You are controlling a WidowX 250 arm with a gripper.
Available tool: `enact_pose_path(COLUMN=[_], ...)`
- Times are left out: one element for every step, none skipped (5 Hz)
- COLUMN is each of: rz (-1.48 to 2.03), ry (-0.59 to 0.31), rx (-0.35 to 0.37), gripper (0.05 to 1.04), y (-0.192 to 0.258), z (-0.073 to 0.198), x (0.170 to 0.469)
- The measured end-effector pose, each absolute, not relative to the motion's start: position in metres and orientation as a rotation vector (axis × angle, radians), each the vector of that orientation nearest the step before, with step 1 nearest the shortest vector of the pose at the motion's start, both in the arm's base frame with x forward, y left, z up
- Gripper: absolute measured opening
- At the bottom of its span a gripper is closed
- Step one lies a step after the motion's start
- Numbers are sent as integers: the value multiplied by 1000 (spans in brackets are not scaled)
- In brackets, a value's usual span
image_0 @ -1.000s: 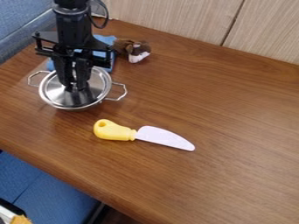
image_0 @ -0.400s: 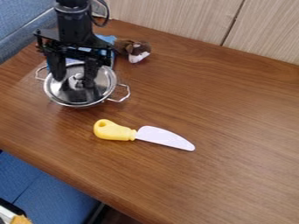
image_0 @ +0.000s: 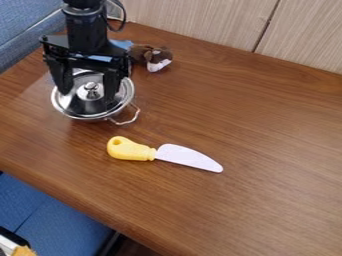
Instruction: Put the lid on top of the silver pot
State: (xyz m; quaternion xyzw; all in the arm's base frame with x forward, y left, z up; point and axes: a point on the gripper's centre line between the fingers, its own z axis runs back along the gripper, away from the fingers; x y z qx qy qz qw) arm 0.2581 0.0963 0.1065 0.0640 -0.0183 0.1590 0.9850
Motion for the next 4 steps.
enact_pose_path(rz=[316,337,311,310], ry=[-60,-122,-203,-211], rx=[103,71,43,43], gripper=[1001,1001,1001,1001], y=[92,94,96,96], z=[119,142,161,163], x=[257,259,258,258])
